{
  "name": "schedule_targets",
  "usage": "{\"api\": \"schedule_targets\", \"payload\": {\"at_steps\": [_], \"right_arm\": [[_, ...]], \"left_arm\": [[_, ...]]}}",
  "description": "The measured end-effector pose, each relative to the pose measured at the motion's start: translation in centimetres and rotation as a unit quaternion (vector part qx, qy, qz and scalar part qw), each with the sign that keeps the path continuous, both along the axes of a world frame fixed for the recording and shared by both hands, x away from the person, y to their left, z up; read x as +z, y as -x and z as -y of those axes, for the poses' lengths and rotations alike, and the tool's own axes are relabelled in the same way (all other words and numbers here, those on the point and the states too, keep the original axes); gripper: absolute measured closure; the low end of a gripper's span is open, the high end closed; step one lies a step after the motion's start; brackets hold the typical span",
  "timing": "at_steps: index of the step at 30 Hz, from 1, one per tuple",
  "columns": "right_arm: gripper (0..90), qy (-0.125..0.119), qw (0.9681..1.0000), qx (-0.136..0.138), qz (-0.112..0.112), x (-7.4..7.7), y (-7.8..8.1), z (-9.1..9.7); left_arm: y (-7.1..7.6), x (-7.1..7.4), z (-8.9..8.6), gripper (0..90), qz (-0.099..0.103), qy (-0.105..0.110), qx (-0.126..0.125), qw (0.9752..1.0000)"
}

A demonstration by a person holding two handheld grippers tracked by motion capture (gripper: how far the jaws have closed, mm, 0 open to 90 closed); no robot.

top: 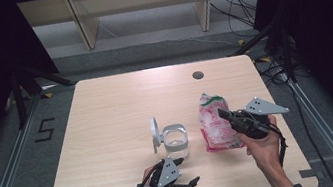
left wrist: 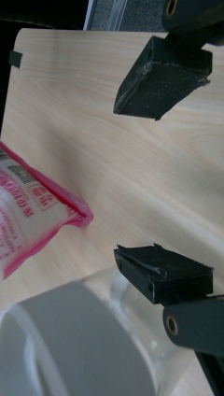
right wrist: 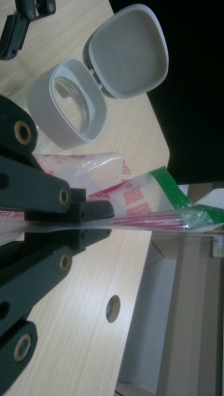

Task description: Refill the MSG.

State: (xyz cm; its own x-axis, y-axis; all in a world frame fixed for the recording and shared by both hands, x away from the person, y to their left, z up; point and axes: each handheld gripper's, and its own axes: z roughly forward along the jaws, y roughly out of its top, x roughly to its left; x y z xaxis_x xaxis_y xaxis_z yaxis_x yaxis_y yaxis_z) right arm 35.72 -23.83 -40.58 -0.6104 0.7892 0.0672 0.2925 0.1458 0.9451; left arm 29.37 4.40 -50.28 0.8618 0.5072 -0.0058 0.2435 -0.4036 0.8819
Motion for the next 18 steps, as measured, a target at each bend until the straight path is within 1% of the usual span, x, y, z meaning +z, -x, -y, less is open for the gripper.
{"api": "schedule_targets", "payload": {"at_steps": [1,2,3,4,5,6,7,8,9,10,11,12,14,15,16,17,18], "right_arm": [[90.0,-0.003,1.0000,0.002,0.002,0.0,0.0,-0.1],[90.0,-0.003,1.0000,0.006,-0.003,0.2,0.2,0.0],[90.0,-0.015,0.9999,0.003,-0.004,0.2,0.3,-0.1],[90.0,-0.016,0.9999,0.005,-0.005,0.3,0.4,0.0],[90.0,-0.013,0.9999,0.005,-0.001,0.4,0.5,0.0],[90.0,-0.013,0.9999,0.000,-0.003,0.5,0.7,-0.1],[90.0,-0.010,0.9999,0.004,0.001,0.6,0.7,-0.1],[90.0,-0.005,0.9999,0.007,0.010,0.8,0.7,-0.1],[90.0,-0.009,0.9999,0.007,0.003,1.1,1.0,-0.3],[90.0,0.000,0.9999,0.013,0.011,1.4,1.0,-0.2],[90.0,-0.007,0.9999,0.009,0.007,1.5,1.1,-0.3],[90.0,0.001,0.9998,0.017,0.014,1.8,1.1,-0.3],[90.0,0.003,0.9998,0.017,0.014,2.3,1.3,-0.4],[90.0,0.000,0.9996,0.022,0.018,2.5,1.4,-0.5],[90.0,0.005,0.9995,0.021,0.021,2.7,1.4,-0.6],[90.0,0.005,0.9993,0.025,0.029,2.9,1.5,-0.7],[90.0,0.000,0.9996,0.023,0.016,3.2,1.9,-0.9]], "left_arm": [[0.0,-0.1,0.1,24.8,-0.002,-0.006,-0.001,1.0000],[0.0,-0.1,0.3,24.8,-0.002,-0.002,-0.003,1.0000],[0.0,0.0,0.4,24.8,-0.005,0.000,0.000,1.0000],[-0.1,0.1,0.5,24.8,-0.005,0.004,0.005,1.0000],[-0.2,0.2,0.6,24.9,-0.004,0.005,0.005,1.0000],[-0.2,0.2,0.7,24.8,-0.003,0.012,0.008,0.9999],[-0.3,0.4,0.7,24.9,-0.003,0.012,0.013,0.9998],[-0.4,0.5,0.8,24.9,-0.006,0.018,0.017,0.9997],[-0.5,0.6,0.9,25.1,-0.005,0.018,0.016,0.9997],[-0.5,0.6,1.1,25.2,-0.004,0.015,0.018,0.9997],[-0.6,0.7,1.2,25.0,-0.003,0.015,0.016,0.9998],[-0.7,0.7,1.4,25.1,-0.002,0.017,0.017,0.9997],[-0.7,0.8,1.9,25.0,-0.004,0.019,0.015,0.9997],[-0.8,0.9,2.0,24.9,-0.004,0.018,0.014,0.9997],[-0.8,0.8,2.5,24.8,-0.006,0.026,0.011,0.9996],[-0.8,0.7,2.8,24.6,-0.006,0.027,0.010,0.9996],[-0.9,0.7,3.1,24.2,-0.005,0.019,0.010,0.9998]]}}
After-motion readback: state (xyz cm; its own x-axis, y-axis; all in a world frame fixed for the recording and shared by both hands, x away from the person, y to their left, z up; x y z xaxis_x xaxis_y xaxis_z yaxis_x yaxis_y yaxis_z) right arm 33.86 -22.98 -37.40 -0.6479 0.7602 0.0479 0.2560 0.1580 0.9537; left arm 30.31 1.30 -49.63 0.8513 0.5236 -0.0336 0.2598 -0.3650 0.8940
